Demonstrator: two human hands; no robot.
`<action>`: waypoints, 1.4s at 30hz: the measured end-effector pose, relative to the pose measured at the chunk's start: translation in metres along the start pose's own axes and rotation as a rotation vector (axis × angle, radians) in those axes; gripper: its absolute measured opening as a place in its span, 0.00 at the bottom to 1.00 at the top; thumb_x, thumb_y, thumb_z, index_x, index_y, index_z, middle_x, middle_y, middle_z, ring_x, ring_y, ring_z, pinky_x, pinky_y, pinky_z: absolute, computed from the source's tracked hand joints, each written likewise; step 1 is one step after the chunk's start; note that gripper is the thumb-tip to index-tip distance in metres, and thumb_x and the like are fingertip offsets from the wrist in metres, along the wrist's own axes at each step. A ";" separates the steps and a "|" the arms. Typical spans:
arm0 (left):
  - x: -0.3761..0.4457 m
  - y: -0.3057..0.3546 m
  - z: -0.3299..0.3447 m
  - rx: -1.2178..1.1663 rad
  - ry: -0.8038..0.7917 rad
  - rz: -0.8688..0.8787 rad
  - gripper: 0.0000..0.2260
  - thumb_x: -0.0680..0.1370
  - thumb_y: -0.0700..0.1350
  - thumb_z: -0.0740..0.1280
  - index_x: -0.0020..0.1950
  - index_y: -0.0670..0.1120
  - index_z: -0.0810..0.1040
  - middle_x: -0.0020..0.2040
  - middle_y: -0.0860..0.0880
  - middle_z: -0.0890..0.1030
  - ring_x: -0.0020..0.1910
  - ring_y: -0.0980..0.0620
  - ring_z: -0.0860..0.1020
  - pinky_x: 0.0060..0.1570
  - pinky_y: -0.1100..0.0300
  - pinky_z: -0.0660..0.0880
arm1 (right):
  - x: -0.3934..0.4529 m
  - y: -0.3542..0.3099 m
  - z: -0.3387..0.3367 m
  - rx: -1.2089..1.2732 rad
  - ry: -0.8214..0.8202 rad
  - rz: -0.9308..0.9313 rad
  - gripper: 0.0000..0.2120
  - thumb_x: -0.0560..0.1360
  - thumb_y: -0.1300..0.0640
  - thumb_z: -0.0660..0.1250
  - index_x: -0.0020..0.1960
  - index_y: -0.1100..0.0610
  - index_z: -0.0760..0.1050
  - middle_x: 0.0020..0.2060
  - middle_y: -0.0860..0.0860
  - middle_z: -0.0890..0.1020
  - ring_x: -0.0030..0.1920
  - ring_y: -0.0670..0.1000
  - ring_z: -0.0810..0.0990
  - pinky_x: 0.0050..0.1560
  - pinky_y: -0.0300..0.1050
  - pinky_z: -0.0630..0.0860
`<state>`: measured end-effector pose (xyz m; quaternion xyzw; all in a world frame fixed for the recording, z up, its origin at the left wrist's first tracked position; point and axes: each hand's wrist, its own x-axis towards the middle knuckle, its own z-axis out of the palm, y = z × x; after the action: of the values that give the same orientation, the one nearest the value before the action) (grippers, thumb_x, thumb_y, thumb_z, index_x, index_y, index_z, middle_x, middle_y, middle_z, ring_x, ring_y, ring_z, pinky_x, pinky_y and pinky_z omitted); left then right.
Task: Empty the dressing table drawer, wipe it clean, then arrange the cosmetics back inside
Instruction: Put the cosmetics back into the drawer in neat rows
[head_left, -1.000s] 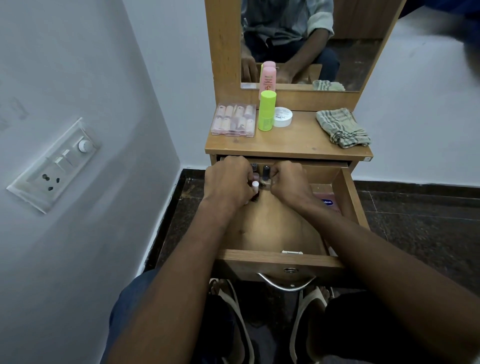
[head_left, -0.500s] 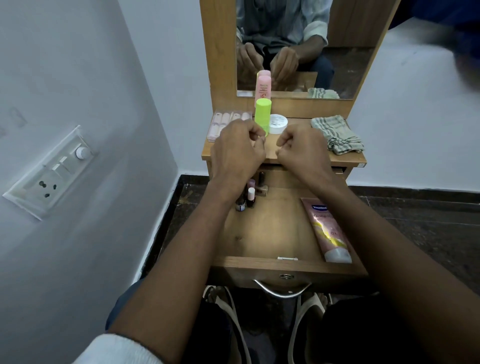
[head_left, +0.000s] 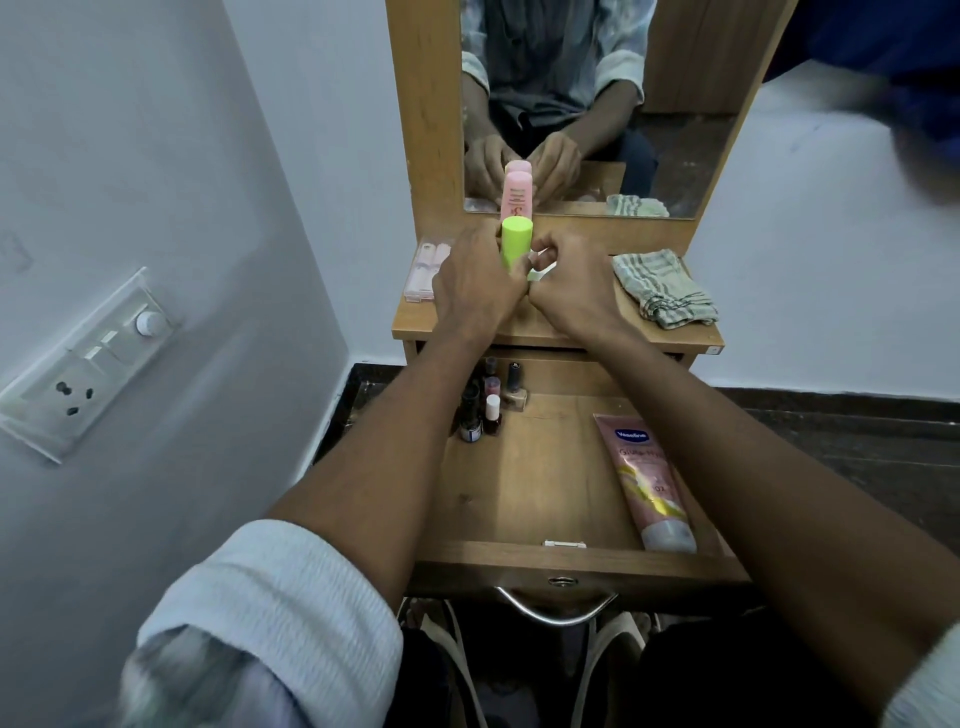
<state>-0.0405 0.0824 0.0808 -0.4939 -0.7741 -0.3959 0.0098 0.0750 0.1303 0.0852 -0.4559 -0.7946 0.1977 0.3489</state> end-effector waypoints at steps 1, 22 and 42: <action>0.000 -0.002 0.001 0.000 0.007 -0.004 0.20 0.79 0.59 0.72 0.65 0.50 0.77 0.61 0.50 0.82 0.60 0.46 0.80 0.55 0.47 0.78 | 0.000 0.000 0.001 -0.001 0.010 -0.002 0.15 0.72 0.61 0.73 0.59 0.55 0.82 0.48 0.49 0.85 0.50 0.50 0.82 0.45 0.41 0.68; -0.076 -0.039 -0.036 -0.409 -0.239 0.109 0.09 0.78 0.47 0.76 0.58 0.51 0.87 0.48 0.56 0.88 0.45 0.52 0.85 0.48 0.57 0.83 | -0.089 0.020 -0.023 0.084 -0.060 -0.021 0.18 0.64 0.51 0.82 0.49 0.53 0.80 0.39 0.45 0.83 0.38 0.49 0.82 0.40 0.51 0.81; -0.102 -0.056 -0.043 -0.117 -0.183 -0.118 0.06 0.77 0.49 0.73 0.42 0.58 0.86 0.38 0.63 0.84 0.41 0.62 0.83 0.46 0.54 0.83 | -0.114 0.032 0.021 -0.178 -0.329 0.112 0.18 0.66 0.57 0.80 0.54 0.55 0.79 0.49 0.56 0.85 0.52 0.62 0.81 0.43 0.46 0.67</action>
<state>-0.0482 -0.0326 0.0355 -0.4814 -0.7750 -0.3934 -0.1132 0.1171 0.0486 0.0079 -0.4900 -0.8285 0.2179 0.1610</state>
